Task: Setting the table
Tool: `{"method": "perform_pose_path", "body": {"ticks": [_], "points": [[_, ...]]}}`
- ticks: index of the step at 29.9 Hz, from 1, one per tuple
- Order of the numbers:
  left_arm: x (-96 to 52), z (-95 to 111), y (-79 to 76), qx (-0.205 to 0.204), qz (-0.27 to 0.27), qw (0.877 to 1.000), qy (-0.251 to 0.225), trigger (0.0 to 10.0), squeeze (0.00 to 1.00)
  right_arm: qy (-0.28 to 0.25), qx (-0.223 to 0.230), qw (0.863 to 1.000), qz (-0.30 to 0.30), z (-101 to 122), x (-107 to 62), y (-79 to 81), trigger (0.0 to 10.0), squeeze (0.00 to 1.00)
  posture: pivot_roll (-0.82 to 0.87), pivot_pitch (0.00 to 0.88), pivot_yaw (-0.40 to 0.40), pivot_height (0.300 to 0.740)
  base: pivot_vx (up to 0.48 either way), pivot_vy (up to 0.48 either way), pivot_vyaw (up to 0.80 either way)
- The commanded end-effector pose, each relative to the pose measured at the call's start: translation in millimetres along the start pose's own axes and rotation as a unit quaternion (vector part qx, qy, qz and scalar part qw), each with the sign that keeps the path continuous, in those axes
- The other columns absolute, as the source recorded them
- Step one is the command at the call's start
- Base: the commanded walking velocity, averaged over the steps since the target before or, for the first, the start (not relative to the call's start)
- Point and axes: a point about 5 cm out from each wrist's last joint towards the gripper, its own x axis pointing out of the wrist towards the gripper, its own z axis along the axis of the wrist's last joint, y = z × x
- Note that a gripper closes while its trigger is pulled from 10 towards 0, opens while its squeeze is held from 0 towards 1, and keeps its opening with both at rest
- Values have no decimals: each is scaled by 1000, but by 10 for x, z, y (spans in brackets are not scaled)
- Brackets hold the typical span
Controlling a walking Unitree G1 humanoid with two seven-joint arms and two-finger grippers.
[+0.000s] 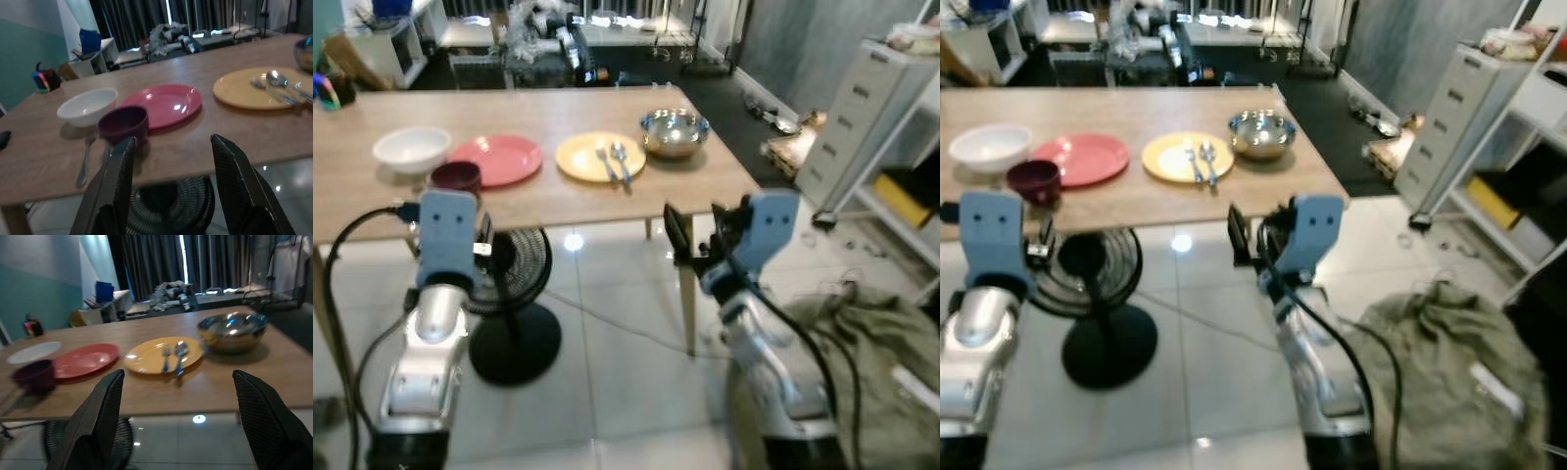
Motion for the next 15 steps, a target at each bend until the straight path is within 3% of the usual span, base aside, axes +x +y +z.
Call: {"method": "perform_pose_path", "body": {"ticks": [1,7,15], "points": [[-19,-17,40,7,5,1000,6,10000,0,-8,-1,1000,8,38,14,63,10000,0,7,0,27,740,480,0,0],[-20,-10,39,6,4,1000,6,10000,0,-9,-3,1000,1,44,19,48,10000,0,7,0,27,740,480,0,0],[-22,11,28,6,0,1000,4,10000,0,0,-3,1000,-25,29,21,-18,10000,0,6,0,28,740,480,0,-702]]}}
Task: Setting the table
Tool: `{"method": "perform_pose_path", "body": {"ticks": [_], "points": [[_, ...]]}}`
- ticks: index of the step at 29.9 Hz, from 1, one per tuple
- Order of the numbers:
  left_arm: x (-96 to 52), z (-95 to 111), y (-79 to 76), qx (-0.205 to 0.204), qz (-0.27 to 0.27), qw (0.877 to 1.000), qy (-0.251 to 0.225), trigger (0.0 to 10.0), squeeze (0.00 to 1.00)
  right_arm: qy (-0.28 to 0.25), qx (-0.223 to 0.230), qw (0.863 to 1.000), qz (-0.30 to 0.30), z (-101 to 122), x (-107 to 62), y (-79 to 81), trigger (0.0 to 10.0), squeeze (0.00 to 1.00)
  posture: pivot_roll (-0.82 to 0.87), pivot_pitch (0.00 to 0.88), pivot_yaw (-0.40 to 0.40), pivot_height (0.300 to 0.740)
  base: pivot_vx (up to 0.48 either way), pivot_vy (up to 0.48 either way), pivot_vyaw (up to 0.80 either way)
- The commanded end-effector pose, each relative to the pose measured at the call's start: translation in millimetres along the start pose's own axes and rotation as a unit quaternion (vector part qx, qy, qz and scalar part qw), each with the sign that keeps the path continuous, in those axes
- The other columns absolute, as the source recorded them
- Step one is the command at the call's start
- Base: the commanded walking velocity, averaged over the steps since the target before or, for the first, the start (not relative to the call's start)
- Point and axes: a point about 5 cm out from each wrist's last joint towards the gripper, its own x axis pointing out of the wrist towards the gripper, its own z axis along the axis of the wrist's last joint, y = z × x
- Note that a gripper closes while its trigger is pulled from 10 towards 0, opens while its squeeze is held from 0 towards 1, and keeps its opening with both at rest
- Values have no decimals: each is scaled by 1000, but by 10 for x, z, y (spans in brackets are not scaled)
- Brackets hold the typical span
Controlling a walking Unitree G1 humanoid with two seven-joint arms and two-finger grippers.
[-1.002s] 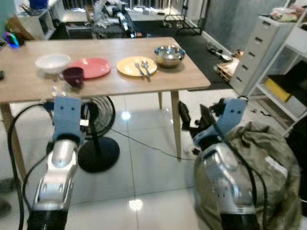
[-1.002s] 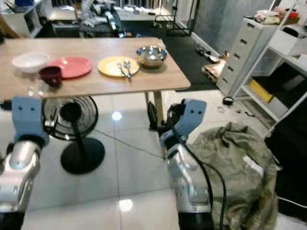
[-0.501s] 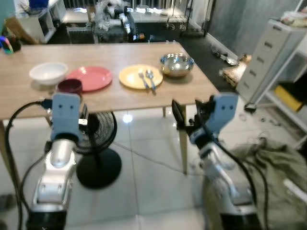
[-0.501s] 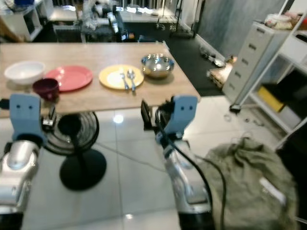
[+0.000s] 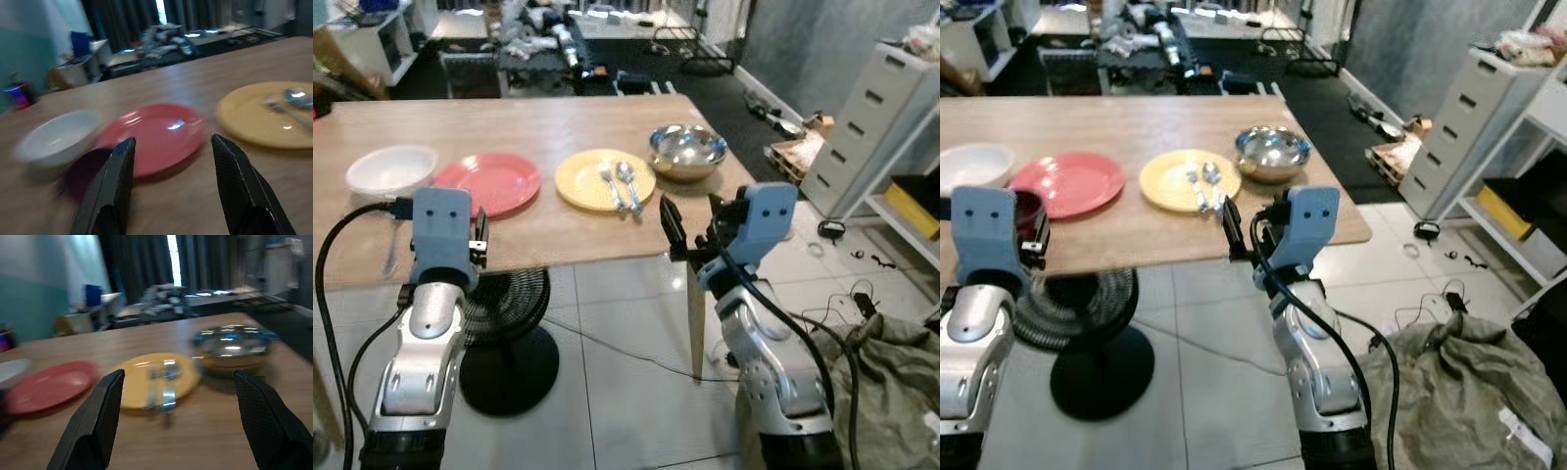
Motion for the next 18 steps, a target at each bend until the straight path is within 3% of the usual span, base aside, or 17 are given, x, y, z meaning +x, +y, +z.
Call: {"method": "perform_pose_path", "body": {"ticks": [1,7,18], "points": [[-11,-10,-55,3,-12,1000,6,10000,0,3,-3,1000,-20,6,-7,-82,10000,0,6,0,28,740,480,0,-800],[-12,-6,-64,3,-15,1000,5,10000,0,8,-11,999,-34,-9,-4,-124,10000,0,6,0,27,740,480,0,-763],[-21,-2,-95,11,-20,1000,1,10000,0,28,-14,999,21,-52,-9,-13,10000,0,1,0,28,740,480,0,0]]}}
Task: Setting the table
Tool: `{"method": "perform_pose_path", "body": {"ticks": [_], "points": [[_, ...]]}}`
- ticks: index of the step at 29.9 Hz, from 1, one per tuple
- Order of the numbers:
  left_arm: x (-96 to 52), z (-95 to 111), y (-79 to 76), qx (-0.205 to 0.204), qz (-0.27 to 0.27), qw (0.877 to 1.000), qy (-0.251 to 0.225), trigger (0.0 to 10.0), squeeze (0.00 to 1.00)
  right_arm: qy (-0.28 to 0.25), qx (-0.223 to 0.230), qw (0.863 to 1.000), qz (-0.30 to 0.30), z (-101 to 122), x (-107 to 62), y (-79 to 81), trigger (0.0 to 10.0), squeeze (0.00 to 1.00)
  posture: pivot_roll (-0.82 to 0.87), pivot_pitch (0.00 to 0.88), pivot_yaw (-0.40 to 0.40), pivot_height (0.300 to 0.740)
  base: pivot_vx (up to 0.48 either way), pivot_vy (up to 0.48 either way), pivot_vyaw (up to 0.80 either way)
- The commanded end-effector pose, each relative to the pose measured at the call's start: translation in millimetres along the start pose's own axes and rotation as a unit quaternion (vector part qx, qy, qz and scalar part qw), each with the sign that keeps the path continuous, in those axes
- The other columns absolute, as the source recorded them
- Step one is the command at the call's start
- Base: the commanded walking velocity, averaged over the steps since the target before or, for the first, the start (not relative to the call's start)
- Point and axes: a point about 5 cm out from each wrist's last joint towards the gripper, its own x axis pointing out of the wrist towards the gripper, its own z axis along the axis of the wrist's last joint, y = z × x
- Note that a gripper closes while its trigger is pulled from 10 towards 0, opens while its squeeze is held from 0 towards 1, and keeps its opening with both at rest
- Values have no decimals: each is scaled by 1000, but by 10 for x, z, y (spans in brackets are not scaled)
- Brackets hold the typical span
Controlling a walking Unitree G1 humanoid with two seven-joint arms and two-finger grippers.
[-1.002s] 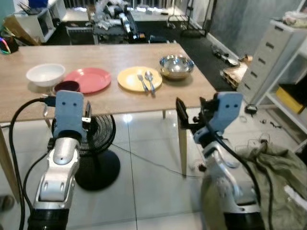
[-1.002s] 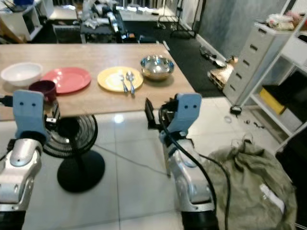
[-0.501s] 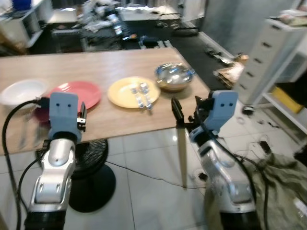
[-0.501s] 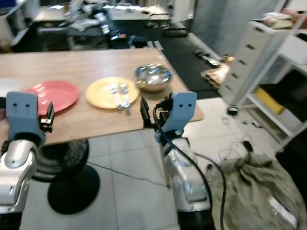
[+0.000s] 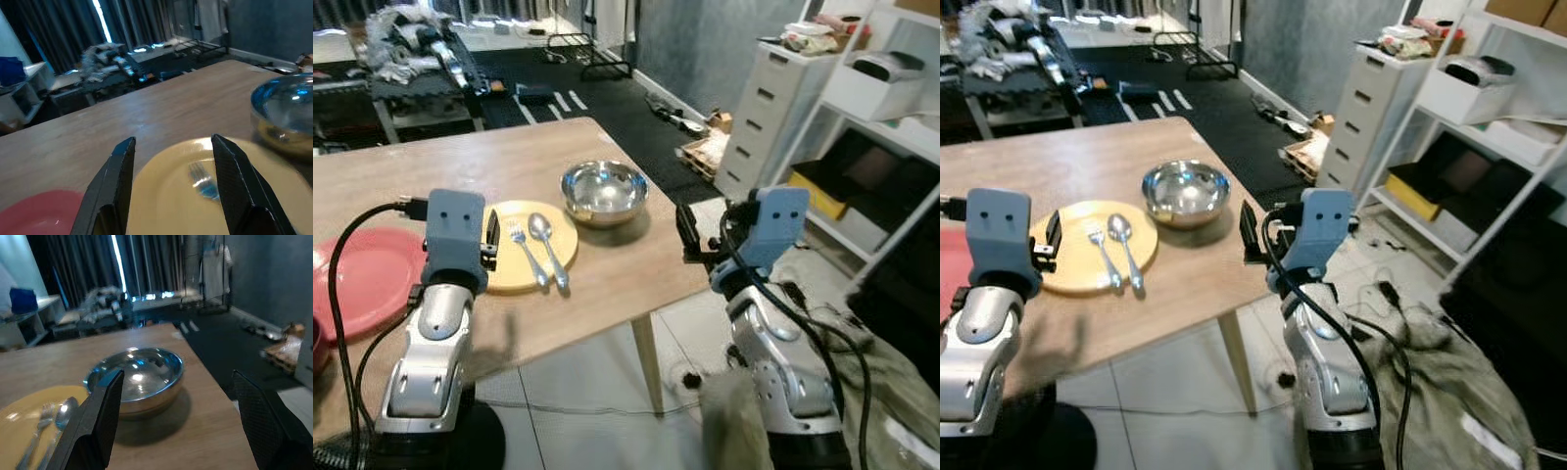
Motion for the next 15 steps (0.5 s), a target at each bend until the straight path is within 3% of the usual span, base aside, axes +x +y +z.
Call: {"method": "perform_pose_path", "body": {"ticks": [1,6,8,15], "points": [[-18,-17,-26,4,-5,1000,2,10000,0,11,2,1000,23,-25,-4,56,10000,0,1,0,28,740,480,0,0],[-24,-24,-36,10,-7,1000,3,10000,0,23,7,998,55,-53,-16,123,10000,0,2,0,27,740,303,0,0],[-37,-40,-49,16,-12,1000,5,10000,0,27,4,998,64,-61,-16,143,10000,0,3,0,26,740,0,0,0],[-37,-68,-31,16,-14,1000,15,10000,0,40,-27,999,23,-102,62,100,10000,0,11,0,25,740,0,0,0]]}}
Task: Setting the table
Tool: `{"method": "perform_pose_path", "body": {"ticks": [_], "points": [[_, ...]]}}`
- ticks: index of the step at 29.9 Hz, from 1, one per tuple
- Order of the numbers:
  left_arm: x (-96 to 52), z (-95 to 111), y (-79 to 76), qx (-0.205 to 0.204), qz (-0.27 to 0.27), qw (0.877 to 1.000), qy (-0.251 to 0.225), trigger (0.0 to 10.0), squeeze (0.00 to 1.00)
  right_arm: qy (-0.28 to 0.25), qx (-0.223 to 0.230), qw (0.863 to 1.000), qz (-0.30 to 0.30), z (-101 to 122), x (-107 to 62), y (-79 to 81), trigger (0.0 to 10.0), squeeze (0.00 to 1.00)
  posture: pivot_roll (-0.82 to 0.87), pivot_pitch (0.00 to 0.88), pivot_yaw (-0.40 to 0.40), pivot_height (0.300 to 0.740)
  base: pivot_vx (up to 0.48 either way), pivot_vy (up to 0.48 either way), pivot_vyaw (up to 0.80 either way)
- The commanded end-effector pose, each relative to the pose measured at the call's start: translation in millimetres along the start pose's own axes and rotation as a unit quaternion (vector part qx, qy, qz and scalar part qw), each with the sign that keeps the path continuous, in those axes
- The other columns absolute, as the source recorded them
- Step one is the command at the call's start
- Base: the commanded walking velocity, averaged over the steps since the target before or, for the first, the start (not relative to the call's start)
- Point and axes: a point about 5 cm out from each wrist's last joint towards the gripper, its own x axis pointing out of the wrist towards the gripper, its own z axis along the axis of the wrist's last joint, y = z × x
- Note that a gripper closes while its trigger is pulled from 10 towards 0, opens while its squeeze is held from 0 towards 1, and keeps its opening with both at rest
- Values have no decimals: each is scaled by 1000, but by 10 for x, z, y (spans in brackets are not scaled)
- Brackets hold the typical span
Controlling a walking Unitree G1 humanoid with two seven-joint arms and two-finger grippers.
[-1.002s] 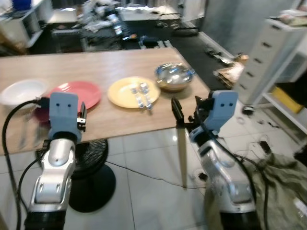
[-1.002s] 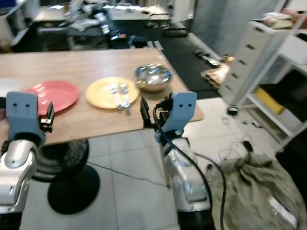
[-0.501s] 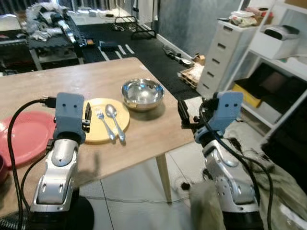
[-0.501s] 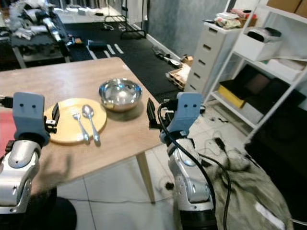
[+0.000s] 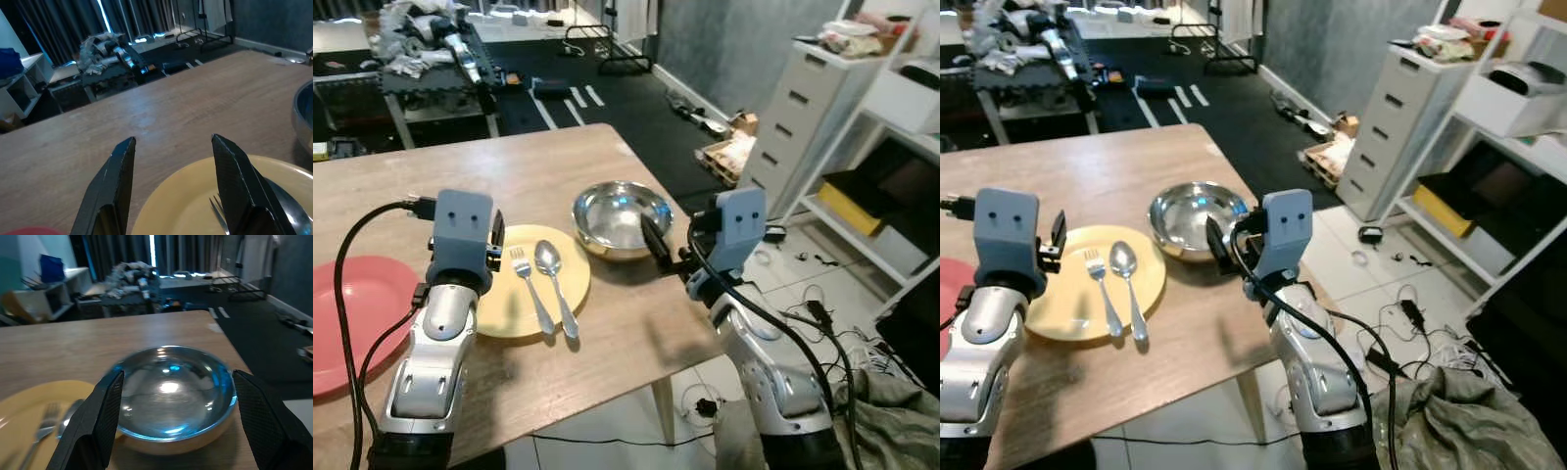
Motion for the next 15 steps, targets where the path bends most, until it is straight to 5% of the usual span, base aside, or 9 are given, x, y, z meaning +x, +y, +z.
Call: {"method": "perform_pose_path", "body": {"ticks": [1,5,8,12,15], "points": [[-17,-58,-17,3,-11,1000,18,10000,0,21,-8,999,-32,-81,10,-75,10000,0,14,0,25,740,0,0,0],[-26,-76,-37,-7,-43,999,31,10000,0,38,-15,998,-43,-128,37,-88,10000,0,22,0,23,740,0,0,0],[-105,-107,-35,-25,-135,989,54,10000,0,74,-17,997,-11,-201,43,-41,10000,0,32,0,22,740,0,0,0],[-151,-139,10,-16,-155,986,63,10000,0,93,-15,995,37,-246,3,54,10000,0,36,0,18,740,0,0,0],[-155,-166,35,-17,-153,985,72,10000,0,104,-7,994,20,-302,2,44,10000,0,41,0,17,740,0,0,0]]}}
